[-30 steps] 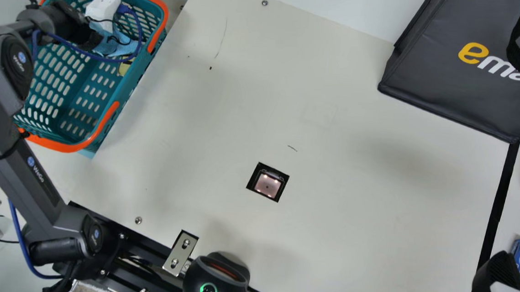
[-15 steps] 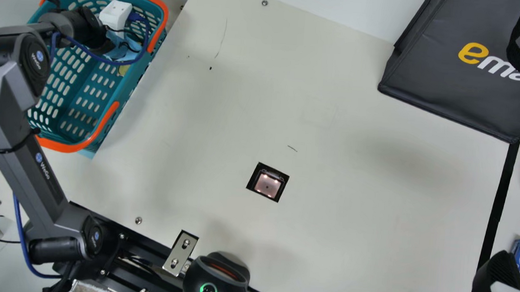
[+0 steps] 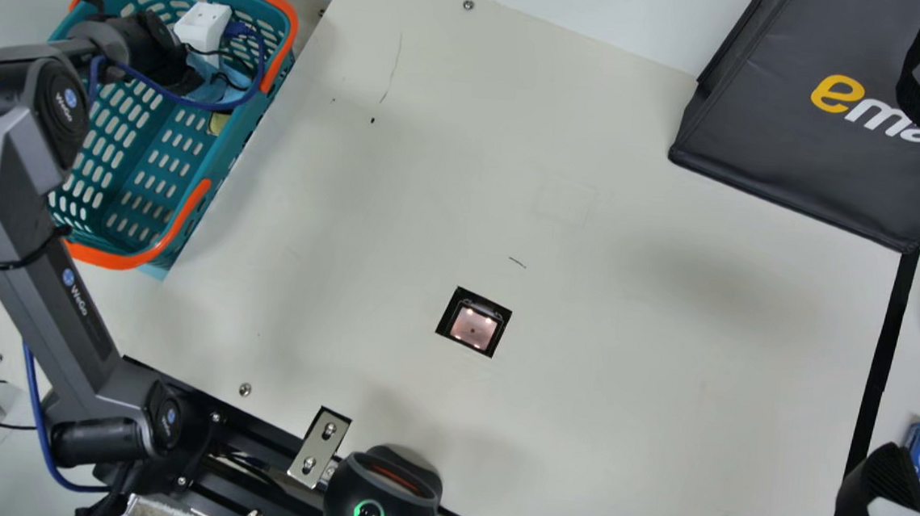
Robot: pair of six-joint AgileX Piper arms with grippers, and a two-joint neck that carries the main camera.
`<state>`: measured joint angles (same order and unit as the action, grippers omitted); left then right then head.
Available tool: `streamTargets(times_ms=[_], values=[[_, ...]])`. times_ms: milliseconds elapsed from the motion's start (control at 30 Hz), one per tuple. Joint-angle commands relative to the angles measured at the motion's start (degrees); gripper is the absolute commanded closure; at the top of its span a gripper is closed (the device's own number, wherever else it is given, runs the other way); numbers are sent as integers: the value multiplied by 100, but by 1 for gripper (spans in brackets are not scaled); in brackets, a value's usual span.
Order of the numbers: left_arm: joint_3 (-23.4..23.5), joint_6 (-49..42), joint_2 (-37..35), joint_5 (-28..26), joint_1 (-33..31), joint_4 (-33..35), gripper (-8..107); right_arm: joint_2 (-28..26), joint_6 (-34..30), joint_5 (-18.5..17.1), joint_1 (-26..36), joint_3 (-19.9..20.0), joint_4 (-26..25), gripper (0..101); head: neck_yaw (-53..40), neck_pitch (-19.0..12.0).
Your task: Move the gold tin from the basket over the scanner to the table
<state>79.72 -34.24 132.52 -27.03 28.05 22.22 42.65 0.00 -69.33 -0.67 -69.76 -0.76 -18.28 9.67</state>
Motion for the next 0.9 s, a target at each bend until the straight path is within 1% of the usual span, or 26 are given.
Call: streamTargets(times_ms=[0,300,633,867], values=[[-48,34,-69,-41,31,35,107,0,0,0,0,0,0,6,-14,-175],[-310,210,-447,-142,170,-53,107,0,0,0,0,0,0,6,-14,-175],[-450,442,-622,-192,248,-289,107,0,0,0,0,0,0,6,-14,-175],[-506,1101,-771,-297,307,-657,107,0,0,-13,0,0,0,6,-14,-175]])
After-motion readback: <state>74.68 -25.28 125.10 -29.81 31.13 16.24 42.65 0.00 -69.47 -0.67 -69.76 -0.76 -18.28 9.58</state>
